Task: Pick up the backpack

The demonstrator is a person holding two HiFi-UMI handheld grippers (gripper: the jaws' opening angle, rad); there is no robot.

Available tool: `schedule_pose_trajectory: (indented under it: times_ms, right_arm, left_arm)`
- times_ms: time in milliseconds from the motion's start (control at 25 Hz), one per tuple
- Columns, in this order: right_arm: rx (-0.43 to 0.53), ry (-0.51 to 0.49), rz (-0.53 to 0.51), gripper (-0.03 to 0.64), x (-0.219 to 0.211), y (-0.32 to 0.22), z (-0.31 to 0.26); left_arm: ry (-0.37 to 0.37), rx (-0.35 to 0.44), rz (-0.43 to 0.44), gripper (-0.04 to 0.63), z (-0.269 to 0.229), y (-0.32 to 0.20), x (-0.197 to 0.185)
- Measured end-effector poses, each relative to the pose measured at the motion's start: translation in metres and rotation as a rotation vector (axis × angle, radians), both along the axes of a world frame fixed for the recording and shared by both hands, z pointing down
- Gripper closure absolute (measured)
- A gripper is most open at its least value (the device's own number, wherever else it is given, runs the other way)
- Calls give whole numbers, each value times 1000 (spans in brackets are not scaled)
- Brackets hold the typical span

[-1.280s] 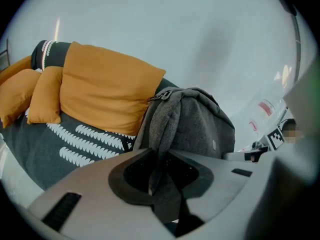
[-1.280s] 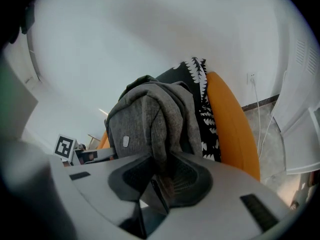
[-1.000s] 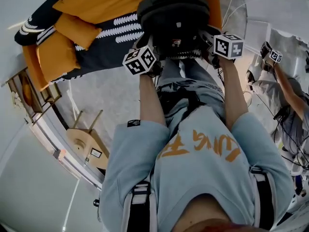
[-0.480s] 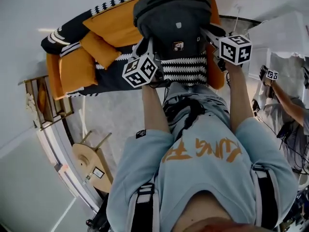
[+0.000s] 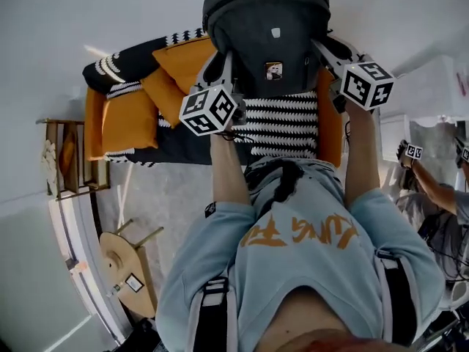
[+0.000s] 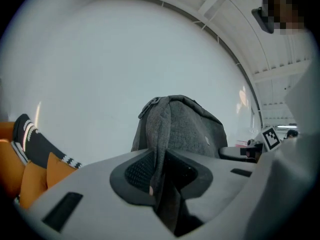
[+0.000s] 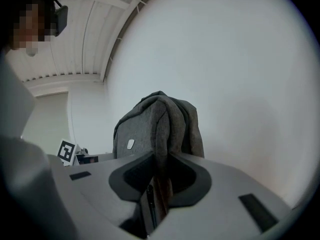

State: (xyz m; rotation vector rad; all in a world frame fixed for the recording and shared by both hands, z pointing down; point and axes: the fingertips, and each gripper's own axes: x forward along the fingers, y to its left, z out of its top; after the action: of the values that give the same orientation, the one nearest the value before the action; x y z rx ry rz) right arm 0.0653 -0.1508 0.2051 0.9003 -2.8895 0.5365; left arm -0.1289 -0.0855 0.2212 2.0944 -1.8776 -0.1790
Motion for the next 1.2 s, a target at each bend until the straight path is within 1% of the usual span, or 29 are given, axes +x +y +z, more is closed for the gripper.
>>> schedule_pose_trajectory:
  times_ms: [200, 320, 440, 560, 800, 960, 1200]
  right_arm:
    - [118, -53, 37, 525, -18, -7, -52]
    - [153, -88, 52, 526, -25, -9, -70]
    - [181, -109, 67, 528, -28, -12, -82]
    - [204, -104, 76, 528, -31, -13, -91]
    - [218, -100, 92, 528, -22, -16, -93]
    - [220, -88, 89, 528, -27, -13, -98]
    - [214, -88, 107, 529, -31, -16, -99]
  left_arm:
    - [-58, 101, 36, 511, -54, -12, -20]
    - [-78, 152, 46, 511, -76, -15, -28]
    - [-92, 186, 55, 511, -90, -21, -33]
    - [-88, 201, 62, 512, -98, -24, -36]
    - [-37, 222, 91, 512, -94, -28, -28]
    - [-24, 223, 85, 512, -97, -25, -33]
    - [-19, 219, 104, 512, -98, -32, -37]
